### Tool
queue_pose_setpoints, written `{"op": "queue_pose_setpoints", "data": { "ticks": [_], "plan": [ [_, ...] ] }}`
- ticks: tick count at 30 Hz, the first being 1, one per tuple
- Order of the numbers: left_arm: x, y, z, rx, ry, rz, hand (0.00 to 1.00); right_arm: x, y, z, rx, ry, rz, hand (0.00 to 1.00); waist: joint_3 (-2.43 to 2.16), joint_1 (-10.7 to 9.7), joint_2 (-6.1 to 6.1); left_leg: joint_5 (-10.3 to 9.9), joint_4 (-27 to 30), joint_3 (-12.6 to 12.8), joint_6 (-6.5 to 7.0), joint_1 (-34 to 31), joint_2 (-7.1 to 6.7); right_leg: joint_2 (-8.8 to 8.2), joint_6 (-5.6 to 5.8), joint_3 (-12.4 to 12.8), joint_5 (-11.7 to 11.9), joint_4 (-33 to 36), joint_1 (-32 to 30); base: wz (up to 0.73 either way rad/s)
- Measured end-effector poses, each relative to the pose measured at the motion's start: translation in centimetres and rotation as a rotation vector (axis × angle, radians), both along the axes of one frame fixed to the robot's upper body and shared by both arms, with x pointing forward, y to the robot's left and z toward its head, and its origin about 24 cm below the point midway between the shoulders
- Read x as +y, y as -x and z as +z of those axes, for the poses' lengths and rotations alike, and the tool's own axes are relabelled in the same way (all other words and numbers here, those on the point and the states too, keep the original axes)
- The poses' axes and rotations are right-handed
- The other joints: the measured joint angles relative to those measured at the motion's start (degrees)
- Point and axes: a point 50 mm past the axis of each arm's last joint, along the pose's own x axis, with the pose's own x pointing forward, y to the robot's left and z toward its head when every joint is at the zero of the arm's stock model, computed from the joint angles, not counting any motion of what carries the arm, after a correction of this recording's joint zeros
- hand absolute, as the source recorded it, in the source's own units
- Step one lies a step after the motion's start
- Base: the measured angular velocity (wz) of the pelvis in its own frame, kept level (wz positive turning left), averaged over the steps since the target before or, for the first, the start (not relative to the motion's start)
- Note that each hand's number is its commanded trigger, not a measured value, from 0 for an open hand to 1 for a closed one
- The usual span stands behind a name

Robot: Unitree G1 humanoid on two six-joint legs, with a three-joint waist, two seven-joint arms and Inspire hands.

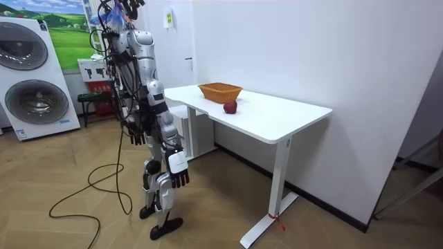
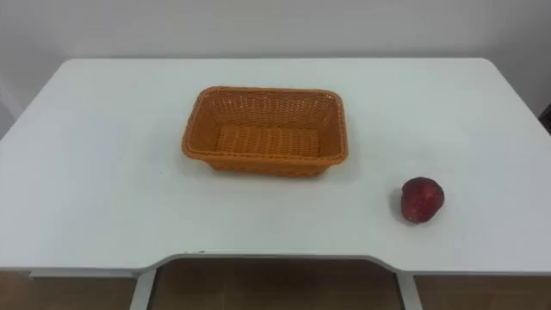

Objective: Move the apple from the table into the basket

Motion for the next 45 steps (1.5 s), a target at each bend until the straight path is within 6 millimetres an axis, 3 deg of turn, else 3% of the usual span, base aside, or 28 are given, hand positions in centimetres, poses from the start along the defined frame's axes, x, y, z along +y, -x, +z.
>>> {"op": "queue_pose_setpoints", "data": {
  "ticks": [6, 9, 13, 16, 20, 25, 30, 37, 42, 45],
  "plan": [
    [0.0, -0.1, 0.0, -0.007, 0.001, -0.004, 0.0, -0.1, -0.1, 0.0, -0.008, 0.026, -0.013, 0.0, 0.01, 0.15, 0.04, 0.0, -0.22, 0.13, 0.0, -0.05, -0.01, 0.08, 0.05, 0.62, -0.06, -0.05, 0.0, 0.0],
    [-0.1, 0.1, 0.0, -0.011, 0.001, 0.036, 0.0, -0.1, -0.3, 0.0, -0.038, 0.052, -0.111, 0.0, 0.02, 0.07, 0.02, -0.02, -0.28, 0.18, 0.0, -0.07, -0.01, 0.07, 0.08, 0.73, -0.08, 0.01, 0.03, 0.0],
    [0.2, 0.1, 0.1, -0.022, -0.015, 0.072, 0.0, -0.3, -0.6, 0.1, -0.148, 0.067, -0.545, 0.0, 0.03, -0.25, -0.09, -0.04, -0.38, 0.19, 0.0, -0.03, -0.06, 0.06, 0.1, 0.7, -0.13, -0.15, 0.13, 0.0],
    [0.4, 0.7, 0.1, -0.028, -0.029, 0.153, 0.0, -0.7, -1.0, 0.3, -0.224, 0.087, -0.844, 0.0, 0.02, -1.64, -0.13, -0.11, -0.25, 0.38, 0.03, -0.01, -0.1, 0.04, 0.16, 0.7, -0.16, -0.21, 0.35, 0.0],
    [1.3, 1.3, 0.4, -0.064, -0.088, 0.258, 0.0, -2.7, -2.6, 1.1, -0.401, 0.146, -1.325, 0.0, 0.01, -3.28, -0.16, -0.14, -0.37, 0.5, 0.08, 0.01, -0.54, 0.02, 0.25, 0.83, -0.22, -0.1, 0.09, -0.01],
    [2.3, 1.5, 0.7, -0.095, -0.144, 0.282, 0.0, -4.8, -3.9, 2.4, -0.515, 0.245, -1.59, 0.0, -0.19, -4.64, -0.5, -0.2, -0.33, 0.39, 0.18, -0.06, -0.69, -0.13, 0.36, 0.83, -0.29, 0.03, 0.07, 0.0],
    [3.2, 1.1, 1.1, -0.13, -0.169, 0.266, 0.0, -7.2, -5.6, 4.4, -0.629, 0.323, -1.707, 0.0, -0.28, -5.08, -0.74, -0.21, -0.52, 0.34, 0.22, -0.12, -0.78, -0.15, 0.46, 1.09, -0.35, 0.03, -0.08, 0.0],
    [3.8, 0.7, 1.5, -0.198, -0.205, 0.247, 0.0, -10.8, -8.6, 9.4, -0.84, 0.532, -1.76, 0.0, -0.3, -4.78, -0.69, -0.2, -0.26, 0.49, 0.21, -1.1, -0.77, -0.06, 0.46, 0.9, -0.35, -0.01, -0.82, 0.0],
    [3.7, 0.5, 1.4, -0.201, -0.203, 0.217, 0.0, -12.0, -11.0, 13.9, -1.015, 0.747, -1.593, 0.0, -0.41, -4.26, -0.8, -0.16, -0.01, 0.21, 0.23, -3.03, -0.79, -0.08, 0.44, 0.77, -0.34, 0.64, -2.81, 0.01],
    [3.9, 0.4, 1.5, -0.205, -0.21, 0.215, 0.0, -12.1, -12.7, 16.9, -1.157, 0.925, -1.399, 0.0, -0.41, -3.61, -0.87, -0.05, -0.04, 0.28, 0.26, -3.48, -0.78, -0.08, 0.43, 0.87, -0.32, 0.99, -3.33, 0.0]
  ]
}}
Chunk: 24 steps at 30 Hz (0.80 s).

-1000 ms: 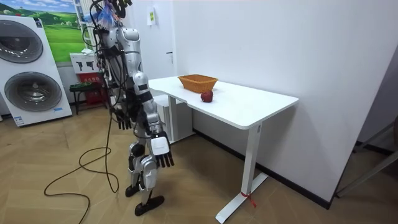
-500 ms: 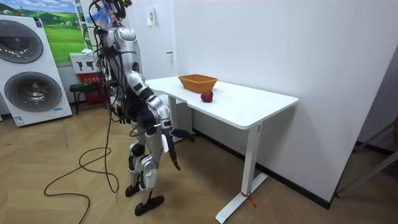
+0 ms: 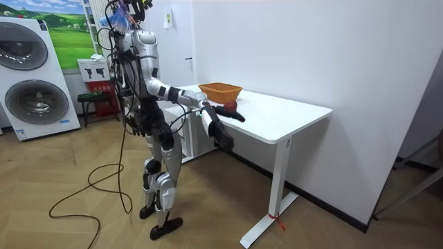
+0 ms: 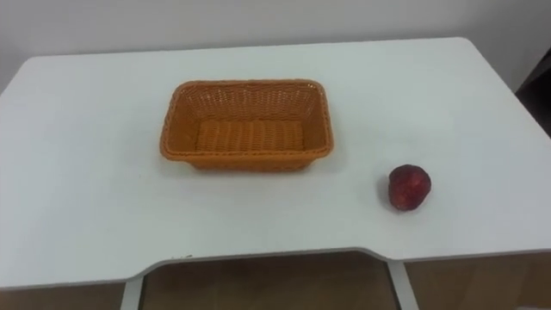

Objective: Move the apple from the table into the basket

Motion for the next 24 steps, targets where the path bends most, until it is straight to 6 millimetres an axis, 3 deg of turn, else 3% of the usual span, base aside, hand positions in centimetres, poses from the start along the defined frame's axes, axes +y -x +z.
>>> {"op": "queue_pose_setpoints", "data": {
  "ticks": [5, 10, 14, 24],
  "plan": [
    [-0.2, -0.4, -0.1, 0.0, -0.005, -0.044, 0.0, 1.2, -2.2, 3.6, 0.113, 0.327, 0.13, 0.0, 0.04, 1.94, 0.1, 0.02, -0.13, -0.3, -0.03, 0.15, 0.04, 0.04, -0.02, -0.06, 0.02, -0.18, -0.14, 0.0],
    [-0.5, -1.3, -0.2, -0.008, 0.006, -0.1, 0.0, 3.6, -4.7, 5.4, 0.129, 0.514, 0.329, 0.0, 0.06, 3.22, 0.1, 0.04, -0.11, -0.33, -0.07, 0.16, 0.06, 0.05, -0.04, -0.11, 0.03, -0.11, 0.23, 0.0],
    [-0.5, -2.0, -0.2, -0.022, 0.017, -0.119, 0.0, 5.3, -6.3, 5.4, 0.161, 0.588, 0.523, 0.0, 0.12, 3.88, -0.14, 0.08, -0.15, -0.27, -0.05, 0.64, 0.09, -0.04, -0.05, -0.33, 0.04, -0.13, 0.25, 0.0],
    [-0.4, -3.0, 0.0, -0.037, 0.021, -0.195, 0.0, 8.9, -8.4, 4.0, 0.162, 0.574, 0.901, 0.0, 0.3, 3.84, -0.26, 0.09, -0.16, -0.35, -0.07, 0.36, 0.1, -0.08, -0.08, -0.54, 0.08, -0.23, 0.26, 0.0]
  ]
}}
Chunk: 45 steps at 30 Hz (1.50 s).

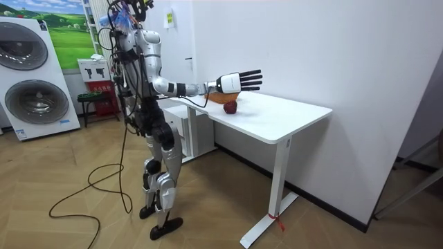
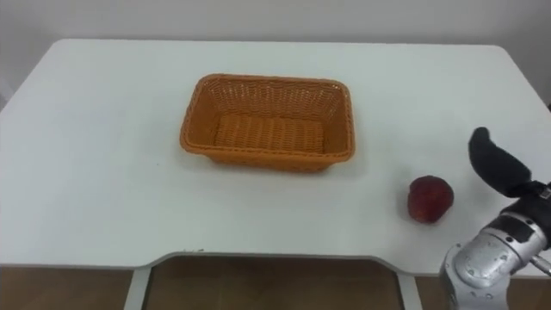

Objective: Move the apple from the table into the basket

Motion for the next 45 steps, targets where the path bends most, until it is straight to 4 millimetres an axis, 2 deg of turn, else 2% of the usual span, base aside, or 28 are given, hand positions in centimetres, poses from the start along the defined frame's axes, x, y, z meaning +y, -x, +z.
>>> {"op": "queue_pose_setpoints", "data": {
  "ticks": [8, 18, 23, 28, 31, 35, 39, 40, 41, 42, 45],
  "plan": [
    [-0.2, -0.1, 0.0, -0.002, 0.019, -0.011, 0.0, 1.4, -0.7, -0.5, 0.062, 0.014, 0.183, 0.0, 0.1, 0.03, 0.36, 0.0, -0.02, 0.0, 0.0, 0.03, -0.03, 0.01, 0.0, 0.24, 0.01, -0.08, 0.04, 0.0],
    [-0.3, 0.0, -0.1, -0.004, 0.03, -0.022, 0.0, 1.9, -0.6, -1.3, 0.143, 0.029, 0.285, 0.0, -0.06, 0.04, 0.51, 0.0, 0.0, -0.05, 0.0, 0.34, -0.04, -0.05, 0.0, 0.06, 0.01, 0.01, 0.54, 0.0],
    [-0.4, 0.0, -0.1, 0.002, 0.046, -0.026, 0.0, 1.7, 0.0, -2.9, 0.23, 0.008, 0.282, 0.0, -0.42, 0.18, -0.24, 0.01, 0.03, -0.09, 0.01, 0.44, -0.02, -0.05, 0.0, 0.06, 0.01, -0.01, 0.83, 0.0],
    [-0.5, 0.5, -0.2, 0.026, 0.051, -0.019, 0.0, 1.1, 1.0, -5.4, 0.348, -0.031, 0.278, 0.0, -0.26, 0.12, -0.52, 0.0, -0.01, -0.08, 0.01, 1.17, 0.04, 0.04, -0.02, 0.17, 0.3, -0.8, 1.95, 0.0],
    [-0.5, 0.8, -0.3, 0.039, 0.053, -0.015, 0.0, 1.0, 1.3, -6.1, 0.379, -0.041, 0.275, 0.0, -0.03, 0.03, -0.06, -0.01, -0.08, -0.02, 0.01, 1.08, 0.18, 0.17, -0.05, 0.28, 0.62, -0.99, 1.88, 0.0],
    [-0.5, 0.9, -0.3, 0.044, 0.053, -0.014, 0.0, 0.9, 1.9, -6.5, 0.4, -0.045, 0.274, 0.0, -0.11, -0.17, 0.59, -0.01, -0.14, -0.01, 0.0, 1.06, 0.22, 0.2, -0.04, 0.06, 0.64, -0.96, 1.86, 0.0],
    [-0.5, 1.0, -0.3, 0.044, 0.049, -0.013, 0.0, 0.9, 2.5, -7.0, 0.427, -0.051, 0.269, 0.0, -0.15, -0.16, 0.57, 0.0, -0.13, 0.04, 0.0, 1.06, 0.19, 0.22, -0.05, 0.05, 0.64, -0.96, 1.88, 0.0],
    [-0.4, 1.0, -0.3, 0.044, 0.047, -0.012, 0.0, 0.9, 2.8, -7.4, 0.446, -0.056, 0.268, 0.07, -0.21, -0.19, 0.43, 0.0, -0.13, 0.06, 0.0, 1.06, 0.19, 0.22, -0.04, 0.07, 0.64, -0.97, 1.89, 0.0],
    [-0.4, 1.0, -0.3, 0.046, 0.047, -0.011, 0.0, 0.9, 2.8, -7.5, 0.448, -0.055, 0.271, 0.86, -0.32, -0.2, 0.27, 0.0, -0.12, 0.07, 0.0, 1.08, 0.17, 0.2, -0.04, 0.07, 0.64, -0.97, 1.93, 0.0],
    [-0.4, 1.1, -0.3, 0.047, 0.045, -0.011, 0.0, 1.0, 2.9, -7.6, 0.452, -0.055, 0.273, 1.0, -0.4, -0.2, 0.14, 0.0, -0.11, 0.04, 0.0, 1.11, 0.17, 0.2, -0.04, 0.07, 0.64, -0.97, 1.96, 0.0],
    [-0.4, 1.0, -0.3, 0.046, 0.044, -0.01, 0.0, 0.9, 3.3, -8.5, 0.492, -0.052, 0.283, 1.0, -0.71, -0.17, -0.43, 0.0, 0.0, -0.19, 0.0, 1.26, 0.17, 0.16, -0.04, 0.1, 0.64, -1.1, 2.36, 0.06]
  ]
}}
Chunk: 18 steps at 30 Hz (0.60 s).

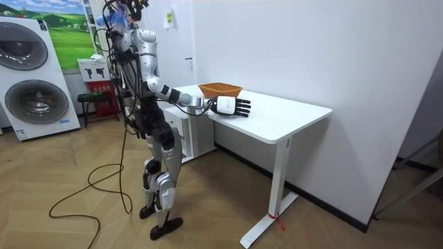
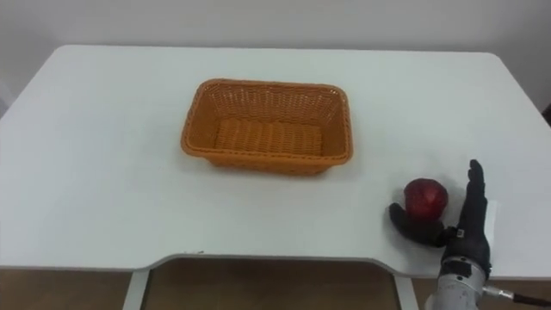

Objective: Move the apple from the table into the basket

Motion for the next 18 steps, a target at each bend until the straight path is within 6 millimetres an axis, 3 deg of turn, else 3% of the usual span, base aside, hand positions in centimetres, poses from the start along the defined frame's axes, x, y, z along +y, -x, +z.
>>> {"op": "queue_pose_setpoints", "data": {
  "ticks": [10, 18],
  "plan": [
    [0.0, -0.5, 0.0, -0.011, -0.016, -0.019, 0.0, -1.9, -0.1, -0.8, 0.043, 0.064, -0.06, 1.0, 0.11, -0.07, -0.42, -0.05, -0.01, -0.24, -0.02, 0.96, 0.65, 0.27, -0.13, -0.08, 0.63, -0.88, 1.5, 0.0],
    [0.0, -0.5, 0.0, -0.01, -0.018, -0.019, 0.0, -1.6, -0.1, -0.8, 0.027, 0.06, -0.077, 1.0, 0.13, 0.02, -0.33, -0.04, -0.08, -0.23, -0.04, 1.12, 0.65, 0.32, -0.14, -0.07, 0.64, -0.93, 1.61, 0.0]
  ]
}}
